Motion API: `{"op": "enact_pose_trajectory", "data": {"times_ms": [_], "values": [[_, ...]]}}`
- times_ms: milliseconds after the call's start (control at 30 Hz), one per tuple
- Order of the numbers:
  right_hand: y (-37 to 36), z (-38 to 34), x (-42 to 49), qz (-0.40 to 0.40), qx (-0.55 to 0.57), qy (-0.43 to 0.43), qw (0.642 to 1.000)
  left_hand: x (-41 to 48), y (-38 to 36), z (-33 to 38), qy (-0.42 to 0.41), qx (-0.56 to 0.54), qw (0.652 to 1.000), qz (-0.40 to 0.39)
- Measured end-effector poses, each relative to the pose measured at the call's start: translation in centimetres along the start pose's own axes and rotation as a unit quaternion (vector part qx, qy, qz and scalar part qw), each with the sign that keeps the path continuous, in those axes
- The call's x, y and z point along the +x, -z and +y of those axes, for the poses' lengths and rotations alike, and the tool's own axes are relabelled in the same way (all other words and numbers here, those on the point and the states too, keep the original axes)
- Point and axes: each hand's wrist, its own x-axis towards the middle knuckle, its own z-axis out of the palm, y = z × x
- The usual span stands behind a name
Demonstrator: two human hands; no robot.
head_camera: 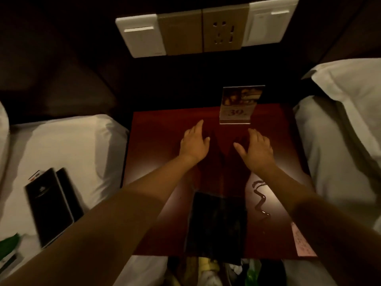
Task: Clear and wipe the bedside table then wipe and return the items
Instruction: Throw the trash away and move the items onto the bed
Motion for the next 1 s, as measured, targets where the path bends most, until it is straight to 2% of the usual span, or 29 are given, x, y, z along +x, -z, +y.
{"op": "enact_pose_trajectory", "data": {"times_ms": [167, 400, 500, 600, 700, 900, 1000], "values": [[1.8, 1.2, 3.0, 0.029, 0.068, -0.028, 0.997, 4.8, -0.8, 3.0, 0.055, -0.128, 0.99, -0.02], [1.5, 0.5, 5.7, 0.025, 0.097, -0.02, 0.995, 8.8, -1.3, 4.8, 0.049, -0.215, 0.974, -0.047], [1.5, -0.5, 6.5, 0.058, 0.122, -0.028, 0.99, 8.7, -2.0, 4.8, 0.06, -0.25, 0.966, -0.016], [1.4, -1.9, 7.1, 0.074, 0.132, -0.032, 0.988, 8.1, -2.3, 4.3, 0.054, -0.313, 0.948, 0.033], [0.7, -3.6, 7.4, 0.049, 0.149, -0.002, 0.988, 7.2, -1.8, 3.1, 0.07, -0.366, 0.926, 0.056], [-1.5, -8.8, 6.5, 0.024, 0.218, 0.039, 0.975, 4.4, 1.0, -1.1, 0.164, -0.433, 0.881, 0.099], [-3.4, -11.8, 6.0, -0.02, 0.204, 0.096, 0.974, 2.3, 3.0, -3.9, 0.218, -0.483, 0.839, 0.122]]}}
